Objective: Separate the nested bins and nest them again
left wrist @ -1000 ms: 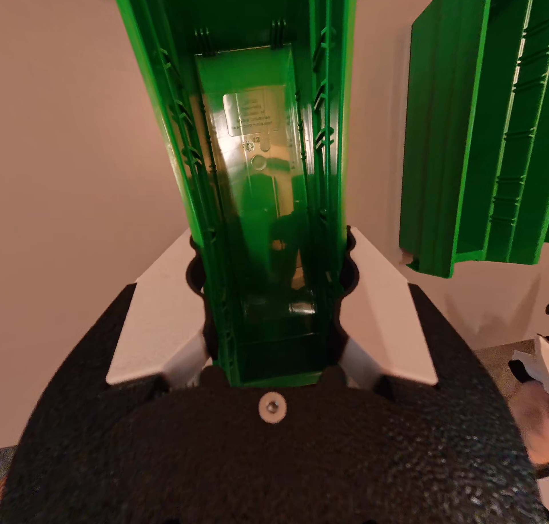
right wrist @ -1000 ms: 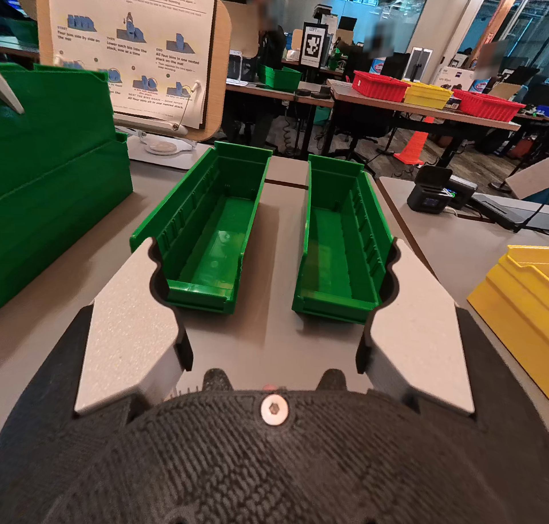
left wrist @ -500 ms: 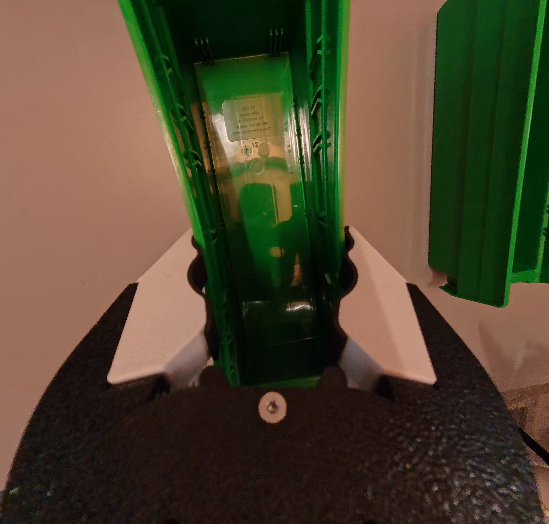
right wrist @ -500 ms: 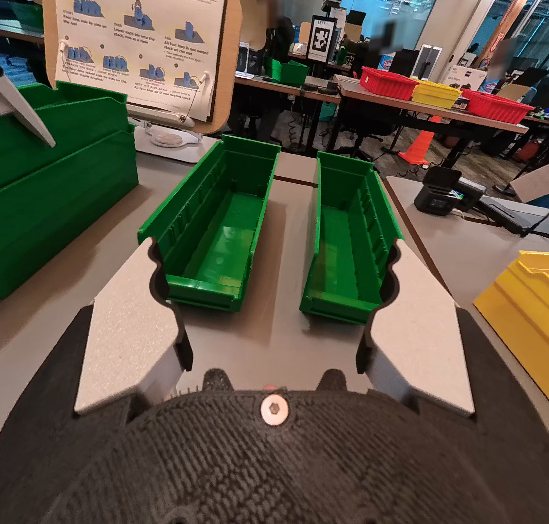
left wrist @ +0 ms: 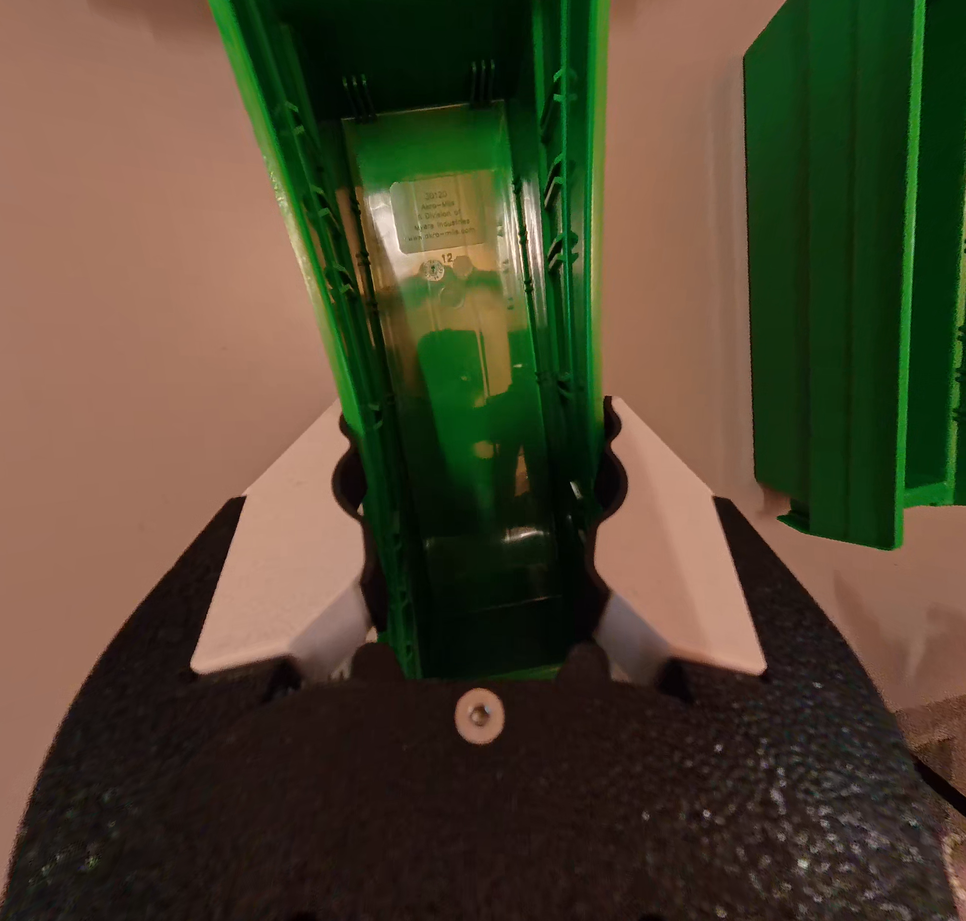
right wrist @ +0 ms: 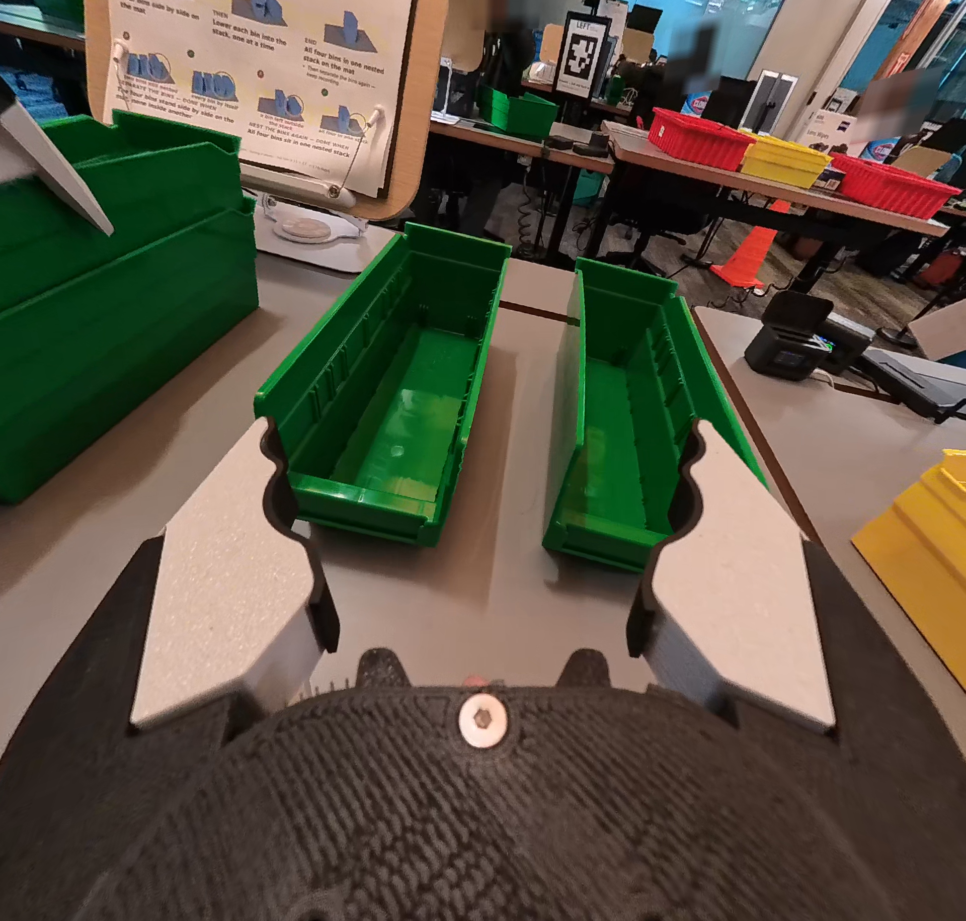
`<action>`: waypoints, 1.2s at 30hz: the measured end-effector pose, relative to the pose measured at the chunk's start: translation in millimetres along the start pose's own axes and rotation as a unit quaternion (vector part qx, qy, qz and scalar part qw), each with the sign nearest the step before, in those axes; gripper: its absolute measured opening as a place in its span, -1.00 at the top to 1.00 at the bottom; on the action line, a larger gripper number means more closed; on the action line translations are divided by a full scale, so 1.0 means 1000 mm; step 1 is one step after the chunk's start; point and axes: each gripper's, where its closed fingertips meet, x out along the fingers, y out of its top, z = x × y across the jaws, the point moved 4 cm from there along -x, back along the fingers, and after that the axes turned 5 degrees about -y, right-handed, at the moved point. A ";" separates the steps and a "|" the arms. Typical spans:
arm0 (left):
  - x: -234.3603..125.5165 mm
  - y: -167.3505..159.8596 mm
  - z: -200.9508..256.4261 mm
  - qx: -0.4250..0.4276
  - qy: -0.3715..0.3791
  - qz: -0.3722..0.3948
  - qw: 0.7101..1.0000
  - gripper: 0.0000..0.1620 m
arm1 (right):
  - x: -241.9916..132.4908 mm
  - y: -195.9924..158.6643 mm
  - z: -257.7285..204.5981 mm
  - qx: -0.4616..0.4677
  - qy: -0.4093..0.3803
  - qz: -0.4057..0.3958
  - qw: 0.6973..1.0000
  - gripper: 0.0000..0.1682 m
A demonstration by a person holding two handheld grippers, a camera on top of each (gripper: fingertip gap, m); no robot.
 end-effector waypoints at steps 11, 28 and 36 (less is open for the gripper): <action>0.006 -0.003 0.001 0.008 0.010 -0.006 1.000 -0.11 | 0.002 -0.002 -0.002 -0.001 0.003 -0.004 1.000 -0.72; 0.011 -0.004 0.001 0.010 0.014 -0.016 1.000 -0.15 | 0.006 -0.007 -0.006 -0.005 0.008 -0.013 1.000 -0.73; 0.014 0.000 0.003 0.008 0.006 0.003 1.000 -0.33 | 0.006 -0.009 -0.003 -0.003 0.007 -0.017 1.000 -0.72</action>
